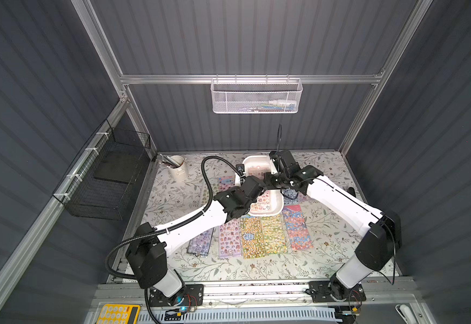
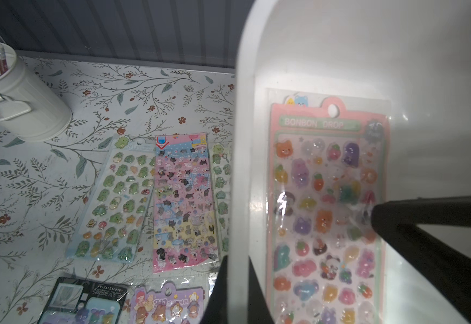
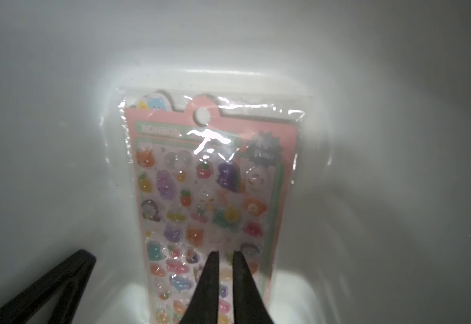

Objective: Take the stickers out of the storage box
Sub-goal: Pick up the sticker from the storage box.

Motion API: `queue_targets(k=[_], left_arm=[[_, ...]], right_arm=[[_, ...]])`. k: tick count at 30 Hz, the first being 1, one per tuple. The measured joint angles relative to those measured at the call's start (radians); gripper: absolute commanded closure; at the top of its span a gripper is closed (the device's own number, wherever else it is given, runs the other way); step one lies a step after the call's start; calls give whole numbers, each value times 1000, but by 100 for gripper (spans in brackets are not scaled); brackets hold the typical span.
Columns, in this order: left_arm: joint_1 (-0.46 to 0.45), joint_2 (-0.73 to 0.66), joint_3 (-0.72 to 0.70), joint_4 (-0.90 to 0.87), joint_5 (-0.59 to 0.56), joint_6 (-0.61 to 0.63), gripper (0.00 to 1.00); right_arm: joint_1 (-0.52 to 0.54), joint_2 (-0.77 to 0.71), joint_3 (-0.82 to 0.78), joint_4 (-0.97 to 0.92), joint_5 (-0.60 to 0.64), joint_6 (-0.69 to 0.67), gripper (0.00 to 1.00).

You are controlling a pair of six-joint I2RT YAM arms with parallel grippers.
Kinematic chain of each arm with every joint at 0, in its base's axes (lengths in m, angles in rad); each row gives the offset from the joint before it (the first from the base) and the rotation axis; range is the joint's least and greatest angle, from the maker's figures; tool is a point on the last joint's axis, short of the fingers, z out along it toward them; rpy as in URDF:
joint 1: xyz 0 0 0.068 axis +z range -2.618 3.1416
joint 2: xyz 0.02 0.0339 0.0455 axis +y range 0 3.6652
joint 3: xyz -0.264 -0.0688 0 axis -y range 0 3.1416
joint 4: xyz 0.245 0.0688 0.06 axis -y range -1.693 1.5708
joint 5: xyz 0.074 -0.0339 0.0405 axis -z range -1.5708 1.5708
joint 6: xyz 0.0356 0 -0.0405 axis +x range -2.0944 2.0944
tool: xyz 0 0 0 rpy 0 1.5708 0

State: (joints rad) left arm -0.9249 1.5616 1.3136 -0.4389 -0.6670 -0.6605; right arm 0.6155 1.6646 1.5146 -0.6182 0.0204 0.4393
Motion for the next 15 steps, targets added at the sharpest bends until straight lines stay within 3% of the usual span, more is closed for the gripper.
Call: queue_targets(k=[8,15], left_arm=[[2,-8,-28,13,-3,2,100],[2,-9,-33,16,-4,3,100]], right_arm=[[4,44,8,9,29,-8,58],[5,62,8,31,1,-3,47]])
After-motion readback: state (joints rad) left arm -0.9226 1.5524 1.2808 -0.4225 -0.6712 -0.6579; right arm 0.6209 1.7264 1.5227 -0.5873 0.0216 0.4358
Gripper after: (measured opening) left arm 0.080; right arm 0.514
